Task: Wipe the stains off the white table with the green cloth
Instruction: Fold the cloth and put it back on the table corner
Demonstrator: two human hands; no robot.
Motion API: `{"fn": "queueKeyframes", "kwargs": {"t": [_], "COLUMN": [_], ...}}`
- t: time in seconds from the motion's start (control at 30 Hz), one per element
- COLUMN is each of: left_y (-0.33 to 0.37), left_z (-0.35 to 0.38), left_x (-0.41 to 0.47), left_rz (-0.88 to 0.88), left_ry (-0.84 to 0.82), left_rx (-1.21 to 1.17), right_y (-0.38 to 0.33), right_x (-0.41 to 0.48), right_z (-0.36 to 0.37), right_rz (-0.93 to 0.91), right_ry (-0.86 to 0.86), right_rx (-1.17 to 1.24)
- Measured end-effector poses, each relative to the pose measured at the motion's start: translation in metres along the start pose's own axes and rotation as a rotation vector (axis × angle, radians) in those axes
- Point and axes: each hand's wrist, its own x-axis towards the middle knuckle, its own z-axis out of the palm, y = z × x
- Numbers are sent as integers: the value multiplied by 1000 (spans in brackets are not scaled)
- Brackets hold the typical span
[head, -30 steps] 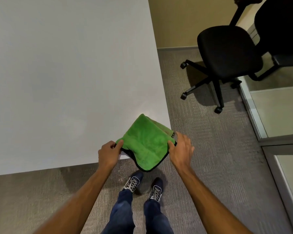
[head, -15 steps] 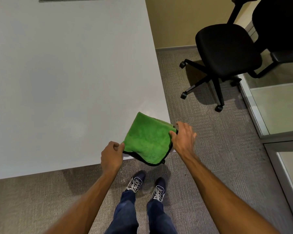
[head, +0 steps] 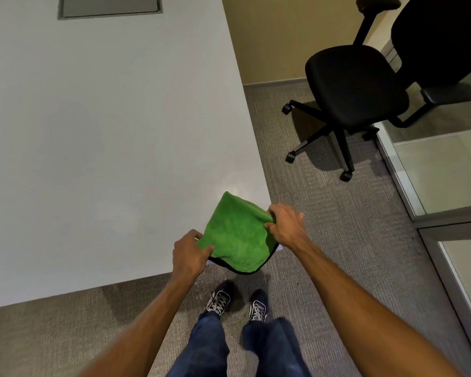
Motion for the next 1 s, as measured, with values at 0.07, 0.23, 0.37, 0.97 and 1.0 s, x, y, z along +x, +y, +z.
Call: {"fn": "queueKeyframes", "kwargs": {"t": [0.07,0.23,0.37,0.97,1.0], "left_y": [9,47,93,310,318], "left_z": [0,5,15,76,76], "left_x": [1,10,18,12,15], "left_rz": [42,177,238,435,438], "left_ry": [22,67,90,345,356], "left_rx": [-27,-46,-63,-206,-216], "right_y": [3,23,54,186,188], "right_x": [-5,-20,-27,8,15], "right_z": [-9,-40,-73,-259,-265], "right_rz": [39,98,88,-37,-43], "right_ry": [0,126,236,367,375], "right_rx": [131,391,501,562,562]}}
